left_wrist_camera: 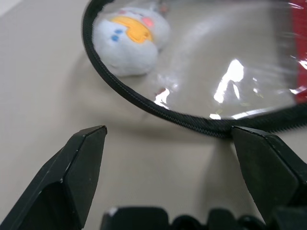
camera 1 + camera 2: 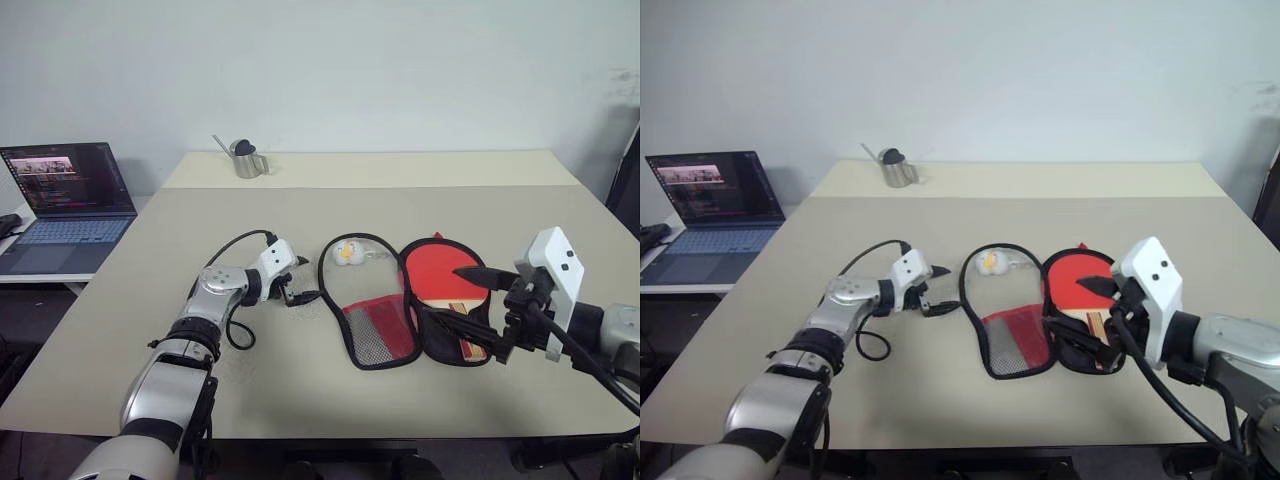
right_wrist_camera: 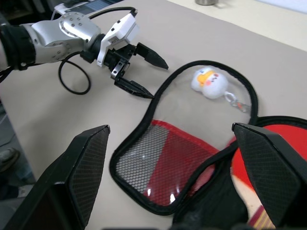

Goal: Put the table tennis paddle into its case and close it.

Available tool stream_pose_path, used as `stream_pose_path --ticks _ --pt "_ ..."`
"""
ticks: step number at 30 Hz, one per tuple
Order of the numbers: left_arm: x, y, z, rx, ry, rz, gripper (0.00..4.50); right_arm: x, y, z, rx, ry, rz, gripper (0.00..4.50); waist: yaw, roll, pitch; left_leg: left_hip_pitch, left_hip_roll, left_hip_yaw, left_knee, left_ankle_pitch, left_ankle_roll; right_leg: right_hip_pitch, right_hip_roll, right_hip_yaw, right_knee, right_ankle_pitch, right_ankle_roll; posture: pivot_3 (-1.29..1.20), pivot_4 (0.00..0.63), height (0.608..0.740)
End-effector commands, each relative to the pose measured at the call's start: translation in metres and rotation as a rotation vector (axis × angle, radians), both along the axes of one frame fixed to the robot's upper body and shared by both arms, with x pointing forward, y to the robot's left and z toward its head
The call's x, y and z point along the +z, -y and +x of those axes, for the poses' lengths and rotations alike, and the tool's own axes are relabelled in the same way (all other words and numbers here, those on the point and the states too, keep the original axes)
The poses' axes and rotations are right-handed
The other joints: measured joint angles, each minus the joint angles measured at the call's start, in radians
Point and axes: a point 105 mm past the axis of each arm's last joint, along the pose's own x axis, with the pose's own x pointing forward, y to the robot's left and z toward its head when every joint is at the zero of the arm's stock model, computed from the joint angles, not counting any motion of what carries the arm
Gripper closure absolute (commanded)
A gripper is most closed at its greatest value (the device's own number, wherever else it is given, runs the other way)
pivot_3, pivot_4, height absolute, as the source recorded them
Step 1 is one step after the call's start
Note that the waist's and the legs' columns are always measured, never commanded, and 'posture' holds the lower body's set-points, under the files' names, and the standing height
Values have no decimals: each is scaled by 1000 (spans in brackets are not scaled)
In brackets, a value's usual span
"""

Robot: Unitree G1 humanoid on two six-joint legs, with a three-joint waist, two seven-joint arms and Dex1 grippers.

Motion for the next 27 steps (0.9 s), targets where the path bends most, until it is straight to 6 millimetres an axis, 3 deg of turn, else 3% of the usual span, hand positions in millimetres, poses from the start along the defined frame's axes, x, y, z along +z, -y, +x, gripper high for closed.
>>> stream_pose_path --ticks 1,6,12,19,22,25,27 --pt "23 -10 3 6 35 -49 0 5 -1 -4 17 34 14 19 0 0 0 0 0 0 0 0 0 0 0 0 0 0 0 0 150 740" --pt "20 -4 4 2 37 -54 0 6 -2 -4 24 33 21 19 5 0 0 0 0 0 0 0 0 0 0 0 0 0 0 0 150 740" --pt "2 26 1 -36 13 -72 0 8 -1 -2 22 33 28 19 18 -1 0 0 0 0 0 0 0 0 0 0 0 0 0 0 150 740" --pt "3 63 1 -86 15 -146 0 10 0 -1 15 41 31 19 21 -1 1 -1 0 0 1 0 0 0 0 0 0 0 0 0 150 740" --pt "26 104 -8 -219 65 -245 0 12 2 -2 4 46 33 19 23 -2 1 -1 0 0 1 0 0 1 0 0 0 0 0 0 150 740" --pt "70 161 -31 -406 89 -433 0 13 7 -5 -17 46 31 19 36 -3 2 -4 -1 -1 2 0 0 0 -1 -1 -1 1 1 0 150 740" --pt "83 185 -46 -484 69 -498 0 14 10 -6 -31 47 29 19 43 -3 2 -6 -1 -1 4 0 0 0 -2 -1 -3 2 3 0 150 740"
